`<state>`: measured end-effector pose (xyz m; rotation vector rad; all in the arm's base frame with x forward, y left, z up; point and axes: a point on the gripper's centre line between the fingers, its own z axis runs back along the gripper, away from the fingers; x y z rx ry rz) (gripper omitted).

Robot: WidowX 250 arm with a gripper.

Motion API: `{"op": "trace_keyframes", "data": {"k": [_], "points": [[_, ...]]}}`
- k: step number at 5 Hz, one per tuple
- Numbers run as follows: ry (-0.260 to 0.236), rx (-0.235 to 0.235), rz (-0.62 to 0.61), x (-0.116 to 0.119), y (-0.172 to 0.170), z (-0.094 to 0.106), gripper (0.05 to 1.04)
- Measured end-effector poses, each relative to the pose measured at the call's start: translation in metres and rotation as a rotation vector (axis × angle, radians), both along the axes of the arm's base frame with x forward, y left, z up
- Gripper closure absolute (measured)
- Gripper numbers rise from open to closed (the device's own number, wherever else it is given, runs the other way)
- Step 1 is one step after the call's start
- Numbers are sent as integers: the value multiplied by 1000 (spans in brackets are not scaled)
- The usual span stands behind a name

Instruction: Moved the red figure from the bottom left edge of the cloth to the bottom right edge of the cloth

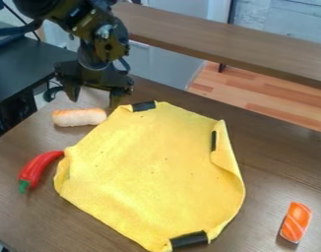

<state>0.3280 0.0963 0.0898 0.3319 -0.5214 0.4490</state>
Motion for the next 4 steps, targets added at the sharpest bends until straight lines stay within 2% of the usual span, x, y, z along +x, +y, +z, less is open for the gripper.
{"op": "trace_keyframes", "data": {"k": [1,4], "points": [[30,-5,-2,-2,-1,-10,83],[60,-41,-13,-37,56,-33,83]]}}
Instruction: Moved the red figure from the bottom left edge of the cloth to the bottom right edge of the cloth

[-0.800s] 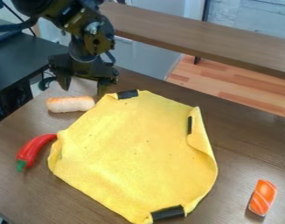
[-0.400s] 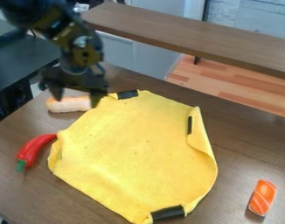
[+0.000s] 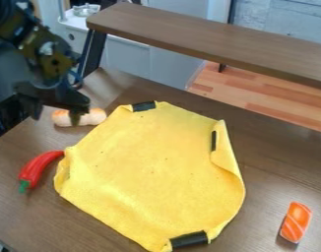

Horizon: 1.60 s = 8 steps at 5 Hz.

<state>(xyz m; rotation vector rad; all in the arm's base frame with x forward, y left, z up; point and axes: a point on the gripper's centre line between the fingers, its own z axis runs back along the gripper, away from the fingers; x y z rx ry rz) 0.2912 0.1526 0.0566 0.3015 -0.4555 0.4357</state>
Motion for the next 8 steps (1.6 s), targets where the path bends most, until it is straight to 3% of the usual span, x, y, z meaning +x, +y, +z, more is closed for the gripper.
{"op": "trace_keyframes", "data": {"k": [1,4,5,7,8], "points": [[21,-3,-28,-11,14,-4,83],[79,98,-114,-45,24,-53,83],[85,116,-120,-48,24,-60,83],[125,84,-103,-45,20,-69,83],[184,12,-103,-39,18,-80,83]]}}
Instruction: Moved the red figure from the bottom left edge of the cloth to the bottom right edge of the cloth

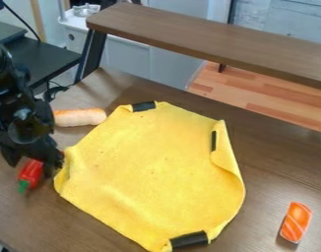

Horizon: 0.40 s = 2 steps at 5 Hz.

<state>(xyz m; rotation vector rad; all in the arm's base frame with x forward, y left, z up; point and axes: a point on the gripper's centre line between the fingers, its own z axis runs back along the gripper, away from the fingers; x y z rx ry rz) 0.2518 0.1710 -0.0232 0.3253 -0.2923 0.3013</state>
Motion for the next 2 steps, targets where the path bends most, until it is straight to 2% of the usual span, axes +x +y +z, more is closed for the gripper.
{"op": "trace_keyframes", "data": {"k": [1,2], "points": [[44,-83,7,8,-4,-4,93],[91,-183,30,13,-3,-7,195]]}}
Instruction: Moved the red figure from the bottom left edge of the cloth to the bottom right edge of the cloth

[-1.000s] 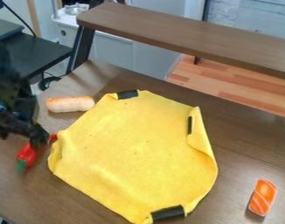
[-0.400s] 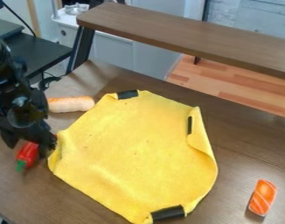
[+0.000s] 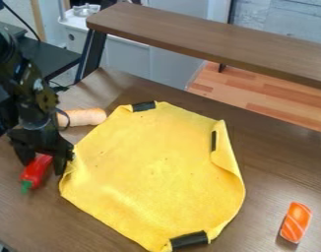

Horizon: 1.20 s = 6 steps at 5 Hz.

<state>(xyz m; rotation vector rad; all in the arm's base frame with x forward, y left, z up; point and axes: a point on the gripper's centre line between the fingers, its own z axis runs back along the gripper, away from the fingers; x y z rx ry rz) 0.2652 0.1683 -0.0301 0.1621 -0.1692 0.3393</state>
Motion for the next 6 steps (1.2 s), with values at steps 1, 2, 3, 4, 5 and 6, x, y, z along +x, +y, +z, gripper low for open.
{"op": "trace_keyframes", "data": {"k": [1,2,3,4,5,6], "points": [[24,-86,30,8,1,11,485],[76,-206,58,13,5,23,771],[87,-269,89,23,6,42,885],[125,-268,101,24,11,49,660],[154,-235,78,20,14,47,352],[177,-216,63,10,13,37,100]]}}
